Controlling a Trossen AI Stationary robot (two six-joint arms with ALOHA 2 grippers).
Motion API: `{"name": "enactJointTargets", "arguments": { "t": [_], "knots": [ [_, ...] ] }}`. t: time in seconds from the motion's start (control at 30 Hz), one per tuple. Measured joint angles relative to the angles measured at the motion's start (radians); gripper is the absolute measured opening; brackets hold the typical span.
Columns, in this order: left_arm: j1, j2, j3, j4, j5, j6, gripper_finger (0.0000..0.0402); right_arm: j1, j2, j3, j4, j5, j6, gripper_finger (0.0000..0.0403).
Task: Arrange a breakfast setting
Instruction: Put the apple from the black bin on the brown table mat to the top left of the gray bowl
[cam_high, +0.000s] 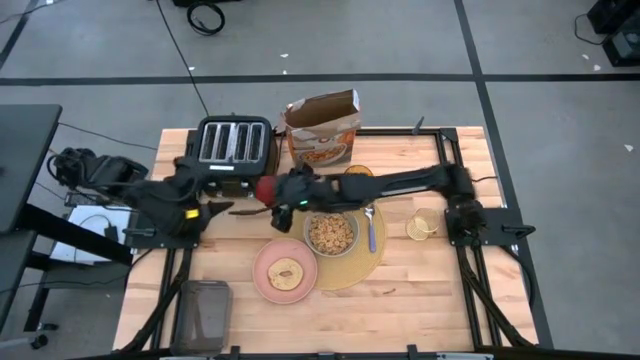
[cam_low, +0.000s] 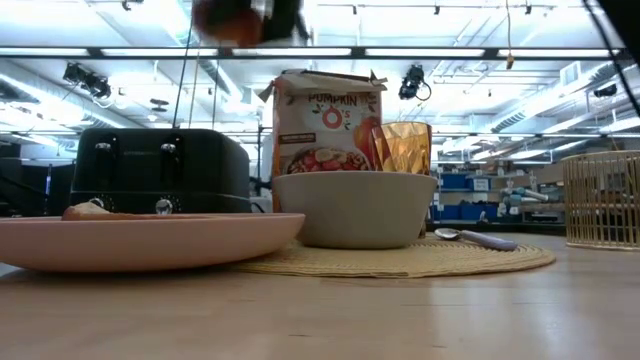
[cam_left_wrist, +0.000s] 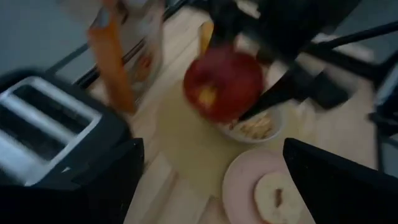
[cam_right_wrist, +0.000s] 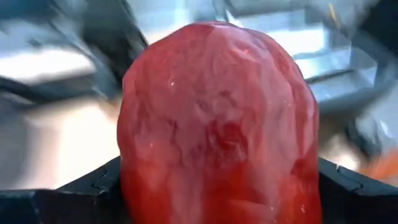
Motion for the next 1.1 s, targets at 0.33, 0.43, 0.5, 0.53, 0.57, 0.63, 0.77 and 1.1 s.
{"name": "enactJointTargets", "arguments": {
  "t": [0.33, 0.43, 0.5, 0.53, 0.57, 0.63, 0.77, 1.1],
  "knots": [
    [-0.051, 0.085, 0.000, 0.506, -0.047, 0.341, 0.0389, 0.077, -0.265, 0.002, 0.151, -0.189, -0.284, 0.0316],
    [-0.042, 0.133, 0.000, 0.665, -0.047, 0.480, 0.0389, 0.075, -0.285, 0.001, 0.144, -0.258, -0.244, 0.0316],
    [-0.042, 0.159, -0.001, 0.752, -0.047, 0.551, 0.0389, 0.075, -0.292, 0.001, 0.147, -0.302, -0.215, 0.0316],
    [-0.042, 0.169, -0.001, 0.797, -0.048, 0.583, 0.0389, 0.075, -0.293, 0.001, 0.156, -0.326, -0.201, 0.0316],
    [-0.042, 0.177, -0.001, 0.840, -0.046, 0.613, 0.0389, 0.076, -0.293, 0.001, 0.165, -0.351, -0.188, 0.0316],
    [-0.042, 0.195, -0.001, 0.902, -0.031, 0.659, 0.0389, 0.077, -0.291, 0.001, 0.183, -0.407, -0.168, 0.0316],
    [-0.031, 0.236, -0.001, 1.003, 0.020, 0.716, 0.0389, 0.077, -0.290, 0.001, 0.194, -0.432, -0.148, 0.0316],
    [-0.026, 0.247, -0.002, 1.104, 0.104, 0.743, 0.0389, 0.076, -0.292, 0.002, 0.232, -0.470, -0.118, 0.0316]
  ]
}}
